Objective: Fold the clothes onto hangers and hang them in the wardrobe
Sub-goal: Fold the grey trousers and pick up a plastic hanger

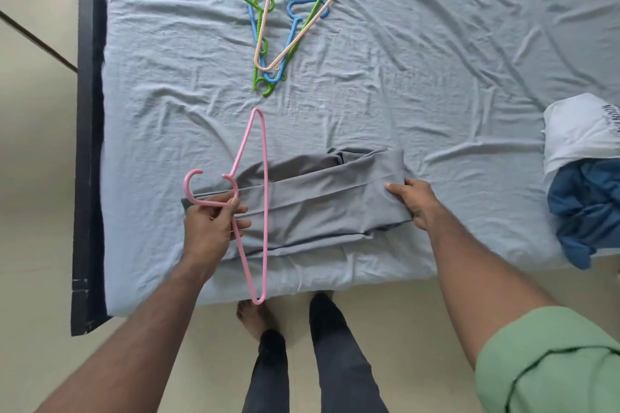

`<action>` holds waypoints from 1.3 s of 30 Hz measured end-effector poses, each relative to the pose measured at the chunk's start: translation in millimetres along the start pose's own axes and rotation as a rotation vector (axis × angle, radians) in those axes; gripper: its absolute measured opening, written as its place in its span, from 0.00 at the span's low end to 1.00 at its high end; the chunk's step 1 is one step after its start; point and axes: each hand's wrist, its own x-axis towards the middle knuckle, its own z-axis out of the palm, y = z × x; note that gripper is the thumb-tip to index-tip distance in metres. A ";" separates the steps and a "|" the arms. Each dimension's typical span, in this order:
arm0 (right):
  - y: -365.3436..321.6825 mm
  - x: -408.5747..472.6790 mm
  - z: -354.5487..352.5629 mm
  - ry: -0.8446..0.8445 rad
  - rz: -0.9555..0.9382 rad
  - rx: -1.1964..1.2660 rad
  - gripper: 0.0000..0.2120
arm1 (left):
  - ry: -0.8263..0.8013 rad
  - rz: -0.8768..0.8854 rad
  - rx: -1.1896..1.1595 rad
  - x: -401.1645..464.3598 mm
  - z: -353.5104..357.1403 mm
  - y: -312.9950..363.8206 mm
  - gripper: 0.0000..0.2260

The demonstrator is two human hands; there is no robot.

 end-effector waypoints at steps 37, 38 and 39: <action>-4.2 -267.5 431.3 -0.860 -0.143 -0.325 0.11 | 0.359 0.134 0.358 -60.2 -212.8 -60.4 0.12; -3.5 -264.2 431.7 -0.851 -0.128 -0.283 0.11 | 0.356 0.136 0.343 -61.2 -209.6 -59.4 0.13; -3.0 -260.5 431.7 -0.839 -0.105 -0.222 0.11 | 0.352 0.134 0.309 -61.8 -205.7 -57.7 0.14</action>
